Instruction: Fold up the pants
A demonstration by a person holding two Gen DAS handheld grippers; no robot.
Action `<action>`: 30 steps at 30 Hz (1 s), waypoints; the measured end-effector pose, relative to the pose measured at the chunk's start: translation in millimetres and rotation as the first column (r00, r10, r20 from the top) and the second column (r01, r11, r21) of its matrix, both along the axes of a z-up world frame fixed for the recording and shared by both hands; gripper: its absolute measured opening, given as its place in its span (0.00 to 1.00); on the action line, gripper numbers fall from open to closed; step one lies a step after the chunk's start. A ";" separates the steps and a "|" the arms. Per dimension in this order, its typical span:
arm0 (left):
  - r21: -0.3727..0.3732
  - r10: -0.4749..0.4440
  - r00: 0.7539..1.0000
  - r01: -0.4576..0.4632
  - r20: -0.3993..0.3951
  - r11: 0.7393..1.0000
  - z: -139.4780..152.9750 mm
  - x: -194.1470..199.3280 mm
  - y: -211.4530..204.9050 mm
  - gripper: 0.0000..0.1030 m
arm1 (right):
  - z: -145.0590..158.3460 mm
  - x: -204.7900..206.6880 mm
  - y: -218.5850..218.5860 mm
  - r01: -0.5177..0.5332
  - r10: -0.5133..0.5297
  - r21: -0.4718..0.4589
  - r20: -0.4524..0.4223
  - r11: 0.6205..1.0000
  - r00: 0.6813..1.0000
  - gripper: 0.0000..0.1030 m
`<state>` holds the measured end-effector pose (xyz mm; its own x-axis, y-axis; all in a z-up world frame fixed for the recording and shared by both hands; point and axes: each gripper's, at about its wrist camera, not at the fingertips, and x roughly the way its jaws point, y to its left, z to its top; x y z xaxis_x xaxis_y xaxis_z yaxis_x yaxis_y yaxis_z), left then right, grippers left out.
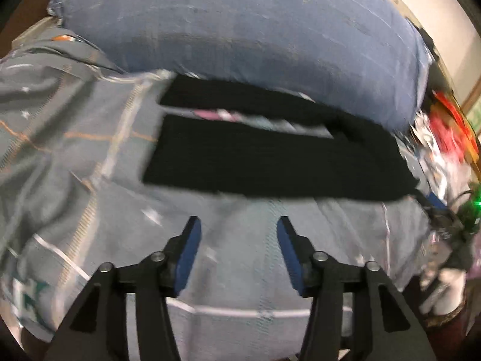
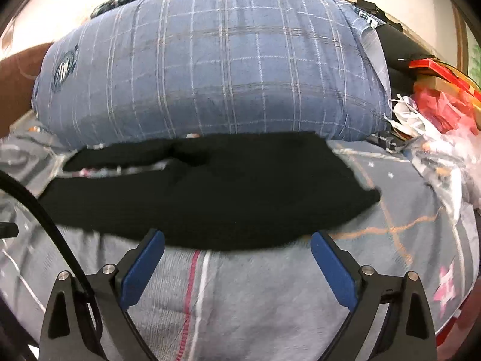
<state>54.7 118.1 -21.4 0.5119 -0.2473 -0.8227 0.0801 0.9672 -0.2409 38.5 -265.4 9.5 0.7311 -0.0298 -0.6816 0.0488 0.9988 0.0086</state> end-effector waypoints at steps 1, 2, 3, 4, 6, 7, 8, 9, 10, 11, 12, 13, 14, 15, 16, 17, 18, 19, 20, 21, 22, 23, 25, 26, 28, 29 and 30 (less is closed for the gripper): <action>0.015 0.019 1.000 -0.019 0.002 1.000 3.8 8.5 10.0 0.53 | 9.2 6.4 -5.8 -0.001 0.001 0.005 -0.003 1.000 1.000 0.97; 0.024 0.030 1.000 -0.030 0.005 0.999 6.8 15.8 16.9 0.53 | 22.2 18.4 -15.4 -0.001 0.001 0.010 -0.008 1.000 1.000 0.97; 0.028 0.036 0.999 -0.036 0.009 0.999 10.1 24.9 23.7 0.53 | 29.6 29.2 -25.6 0.003 -0.003 0.016 -0.017 1.000 1.000 0.97; 0.033 0.039 0.999 -0.039 0.015 0.999 13.0 35.3 29.1 0.53 | 37.0 45.8 -41.1 0.018 -0.017 0.036 -0.037 0.999 0.999 0.97; 0.047 0.040 0.999 -0.041 0.027 0.998 16.7 60.9 32.8 0.53 | 43.8 76.4 -68.5 0.059 -0.052 0.083 -0.075 0.995 0.996 0.95; 0.048 0.036 0.999 -0.038 0.028 0.998 16.4 75.4 35.1 0.53 | 45.3 93.4 -82.3 0.082 -0.073 0.098 -0.098 0.992 0.993 0.91; 0.047 0.031 0.999 -0.032 0.025 0.998 14.8 89.3 36.6 0.53 | 44.2 119.3 -101.5 0.122 -0.106 0.113 -0.139 0.986 0.985 0.85; 0.041 0.028 1.000 -0.028 0.014 0.999 11.4 106.4 37.6 0.53 | 42.1 136.7 -114.0 0.154 -0.131 0.128 -0.168 0.980 0.977 0.82; 0.026 0.025 1.000 -0.025 0.001 0.999 7.1 123.4 40.2 0.53 | 38.0 157.6 -129.2 0.192 -0.158 0.160 -0.205 0.968 0.966 0.80; 0.008 0.023 1.000 -0.023 -0.016 1.000 1.8 139.3 41.8 0.53 | 34.7 171.2 -139.3 0.220 -0.176 0.184 -0.228 0.958 0.958 0.79; -0.006 0.025 0.999 -0.025 -0.036 1.000 -5.0 156.1 45.0 0.53 | 30.6 186.8 -149.7 0.247 -0.194 0.204 -0.249 0.947 0.949 0.79; -0.013 0.036 0.998 -0.037 -0.053 0.999 -12.7 174.5 48.5 0.53 | 26.2 200.0 -156.3 0.262 -0.202 0.216 -0.265 0.941 0.943 0.79; -0.017 0.046 0.997 -0.047 -0.066 0.999 -19.3 190.3 51.0 0.53 | 19.8 215.0 -161.0 0.271 -0.204 0.225 -0.284 0.936 0.937 0.79; -0.021 0.054 0.995 -0.055 -0.083 0.998 -27.1 206.9 54.0 0.53 | 13.6 226.1 -162.2 0.274 -0.202 0.226 -0.297 0.935 0.933 0.79; -0.015 0.066 0.993 -0.068 -0.099 0.998 -35.7 223.1 56.4 0.53 | 6.4 237.9 -163.2 0.273 -0.195 0.229 -0.313 0.935 0.930 0.79; -0.006 0.077 0.991 -0.078 -0.109 0.997 -43.1 237.3 58.6 0.53 | -2.4 248.0 -164.3 0.271 -0.188 0.226 -0.330 0.936 0.925 0.79; 0.001 0.080 0.990 -0.081 -0.115 0.997 -48.4 247.6 59.4 0.53 | -8.8 256.0 -164.4 0.270 -0.184 0.222 -0.343 0.937 0.921 0.79; 0.011 0.080 0.989 -0.079 -0.122 0.997 -54.6 259.0 59.6 0.53 | -16.8 265.8 -164.5 0.267 -0.176 0.219 -0.360 0.938 0.916 0.79; 0.021 0.073 0.989 -0.071 -0.130 0.997 -60.6 269.4 58.5 0.53 | -22.2 272.0 -164.7 0.264 -0.173 0.215 -0.368 0.940 0.914 0.79; 0.023 0.063 0.989 -0.061 -0.136 0.998 -64.5 277.2 56.8 0.53 | -28.3 279.9 -165.2 0.260 -0.167 0.211 -0.379 0.942 0.910 0.79; 0.023 0.051 0.989 -0.048 -0.142 0.999 -68.9 284.8 54.3 0.53 | -33.0 286.3 -166.7 0.257 -0.161 0.209 -0.387 0.944 0.908 0.79; 0.023 0.037 0.989 -0.034 -0.145 0.999 -72.3 290.2 51.6 0.53 | -38.3 296.1 -169.0 0.256 -0.155 0.210 -0.401 0.944 0.903 0.79; 0.050 0.005 0.992 0.001 -0.127 0.999 -74.9 298.8 42.0 0.54 | -45.3 306.9 -172.2 0.254 -0.146 0.218 -0.416 0.942 0.897 0.79; 0.060 -0.010 0.992 0.017 -0.125 0.998 -75.5 302.2 37.7 0.58 | -49.1 313.8 -172.7 0.250 -0.138 0.221 -0.424 0.943 0.895 0.79; 0.067 -0.039 0.991 0.048 -0.129 0.997 -76.6 310.2 29.6 0.63 | -56.5 324.0 -170.1 0.239 -0.120 0.220 -0.447 0.946 0.886 0.79; 0.070 -0.047 0.991 0.056 -0.129 0.996 -76.0 311.0 26.1 0.63 | -61.3 327.7 -168.5 0.234 -0.111 0.217 -0.463 0.948 0.880 0.79; 0.075 -0.059 0.990 0.069 -0.128 0.995 -76.3 311.6 21.8 0.63 | -65.0 330.3 -165.9 0.230 -0.105 0.214 -0.474 0.949 0.874 0.79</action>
<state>366.4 139.9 -97.6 0.3884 -0.2082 -0.8976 0.1163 0.9774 -0.1764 368.8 -431.3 -55.6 0.3412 0.0966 -0.9350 0.2760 0.9406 0.1978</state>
